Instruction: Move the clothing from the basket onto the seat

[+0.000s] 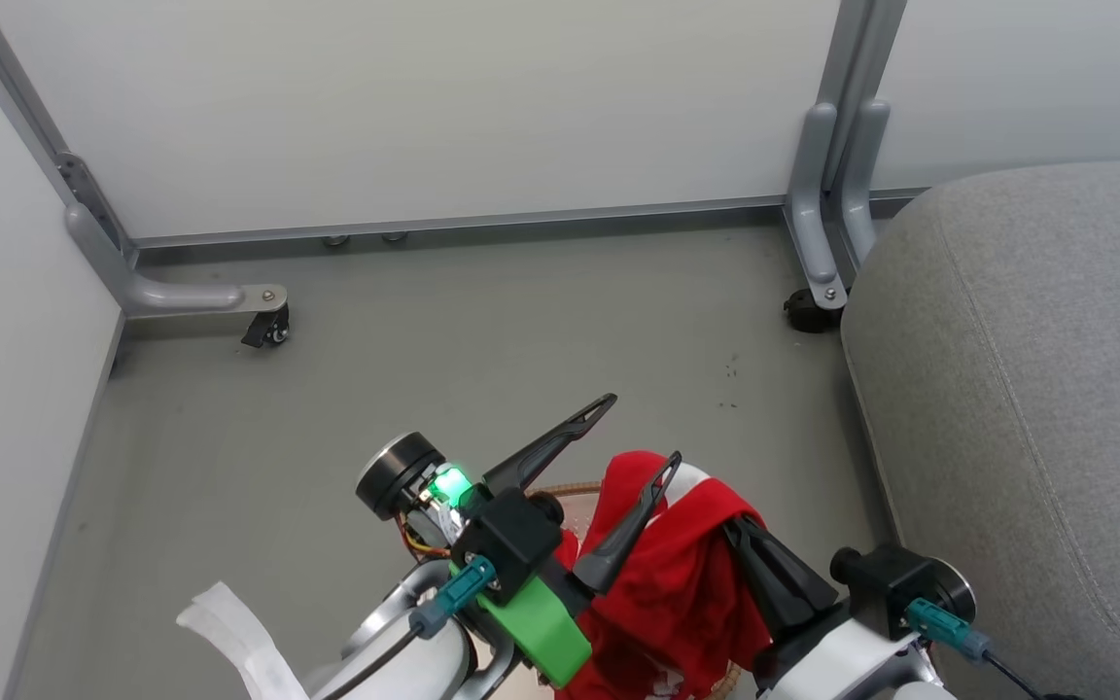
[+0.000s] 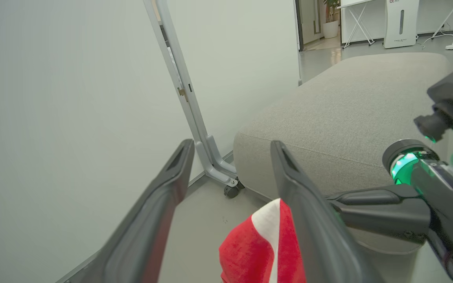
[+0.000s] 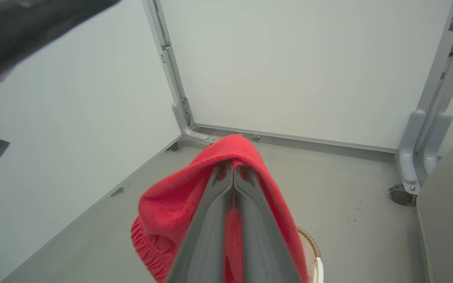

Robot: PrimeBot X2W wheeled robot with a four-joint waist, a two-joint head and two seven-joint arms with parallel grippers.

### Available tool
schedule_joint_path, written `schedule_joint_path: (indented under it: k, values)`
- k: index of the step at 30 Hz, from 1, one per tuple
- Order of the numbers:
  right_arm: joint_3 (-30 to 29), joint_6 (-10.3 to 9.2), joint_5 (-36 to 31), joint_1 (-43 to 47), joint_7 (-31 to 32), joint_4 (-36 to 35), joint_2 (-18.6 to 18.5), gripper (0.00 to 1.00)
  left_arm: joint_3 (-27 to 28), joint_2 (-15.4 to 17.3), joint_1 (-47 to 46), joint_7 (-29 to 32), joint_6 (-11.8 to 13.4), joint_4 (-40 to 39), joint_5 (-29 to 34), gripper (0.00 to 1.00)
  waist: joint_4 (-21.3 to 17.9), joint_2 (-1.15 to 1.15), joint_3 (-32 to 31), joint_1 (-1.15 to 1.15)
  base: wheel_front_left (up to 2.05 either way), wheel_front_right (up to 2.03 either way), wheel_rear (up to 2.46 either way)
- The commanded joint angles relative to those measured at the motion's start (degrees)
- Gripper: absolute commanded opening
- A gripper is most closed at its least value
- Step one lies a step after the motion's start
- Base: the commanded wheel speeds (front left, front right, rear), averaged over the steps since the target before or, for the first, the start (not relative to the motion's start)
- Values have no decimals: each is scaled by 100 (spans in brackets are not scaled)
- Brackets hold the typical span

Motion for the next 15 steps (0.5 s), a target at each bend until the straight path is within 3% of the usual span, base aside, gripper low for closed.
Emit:
schedule_joint_path:
  k: [1,15]
  values:
    - [-81,-8,-36,-59,-28,-55,-16,0,23,43,90,-19,-5,1,-110,100,-66,0,54,0,0,0,0]
    - [-611,-8,-290,-72,-28,-580,73,0,-134,471,249,-36,-216,-97,-475,100,-935,0,707,0,0,0,0]
